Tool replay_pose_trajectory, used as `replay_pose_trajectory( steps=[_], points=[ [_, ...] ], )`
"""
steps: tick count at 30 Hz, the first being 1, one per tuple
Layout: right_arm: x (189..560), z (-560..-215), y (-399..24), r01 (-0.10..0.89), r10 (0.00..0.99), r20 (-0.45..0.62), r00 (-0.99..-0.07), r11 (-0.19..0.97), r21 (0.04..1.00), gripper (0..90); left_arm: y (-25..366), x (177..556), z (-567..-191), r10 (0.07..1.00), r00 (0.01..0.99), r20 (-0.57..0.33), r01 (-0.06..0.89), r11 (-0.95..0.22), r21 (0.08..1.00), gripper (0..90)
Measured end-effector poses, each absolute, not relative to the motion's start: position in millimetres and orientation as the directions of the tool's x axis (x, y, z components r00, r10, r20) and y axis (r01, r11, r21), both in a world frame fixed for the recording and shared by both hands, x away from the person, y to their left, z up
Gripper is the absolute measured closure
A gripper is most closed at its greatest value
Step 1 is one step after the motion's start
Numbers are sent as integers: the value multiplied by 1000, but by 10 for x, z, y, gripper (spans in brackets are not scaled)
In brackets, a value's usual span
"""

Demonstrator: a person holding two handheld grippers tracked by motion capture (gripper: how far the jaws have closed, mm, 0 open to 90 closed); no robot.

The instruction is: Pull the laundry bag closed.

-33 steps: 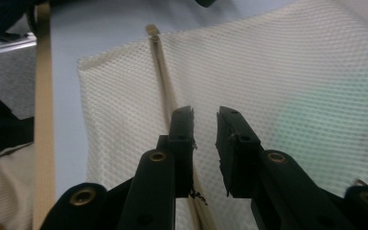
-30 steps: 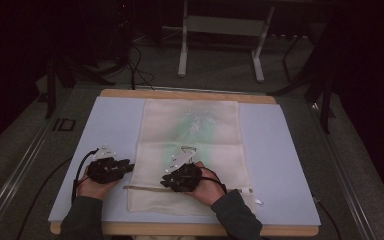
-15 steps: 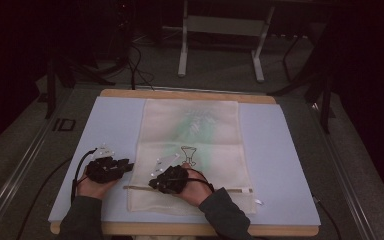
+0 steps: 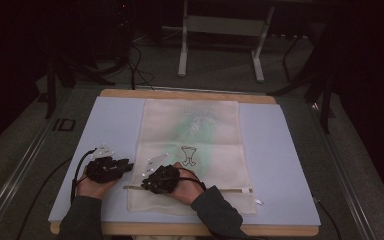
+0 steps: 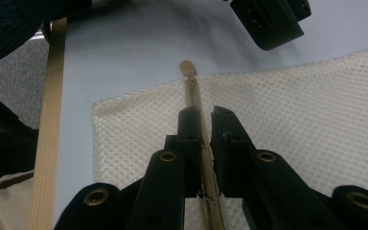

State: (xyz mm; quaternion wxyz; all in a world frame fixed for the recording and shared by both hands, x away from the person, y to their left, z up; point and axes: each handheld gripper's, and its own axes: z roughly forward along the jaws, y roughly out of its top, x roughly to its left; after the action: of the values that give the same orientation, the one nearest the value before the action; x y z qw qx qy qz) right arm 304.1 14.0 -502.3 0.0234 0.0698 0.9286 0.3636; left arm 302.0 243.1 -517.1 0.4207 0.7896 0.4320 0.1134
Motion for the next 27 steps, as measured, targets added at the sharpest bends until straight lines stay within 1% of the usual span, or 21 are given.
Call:
replay_pose_trajectory(
  steps=[9, 22, 27],
  points=[
    [3058, -5041, 308, 109, 135, 15, -991, 732, 672, 821, 2446, 3024, -5171, 776, 602, -191, 589, -269, 762, 669],
    [3082, -5113, 541, 103, 122, 16, -992, 753, 649, 821, 2503, 3029, -5173, 777, 587, -229, 599, -227, 768, 668],
    [3094, -5127, 620, 104, 121, 20, -993, 753, 649, 808, 2511, 3033, -5176, 777, 587, -227, 600, -229, 767, 668]
  ],
)
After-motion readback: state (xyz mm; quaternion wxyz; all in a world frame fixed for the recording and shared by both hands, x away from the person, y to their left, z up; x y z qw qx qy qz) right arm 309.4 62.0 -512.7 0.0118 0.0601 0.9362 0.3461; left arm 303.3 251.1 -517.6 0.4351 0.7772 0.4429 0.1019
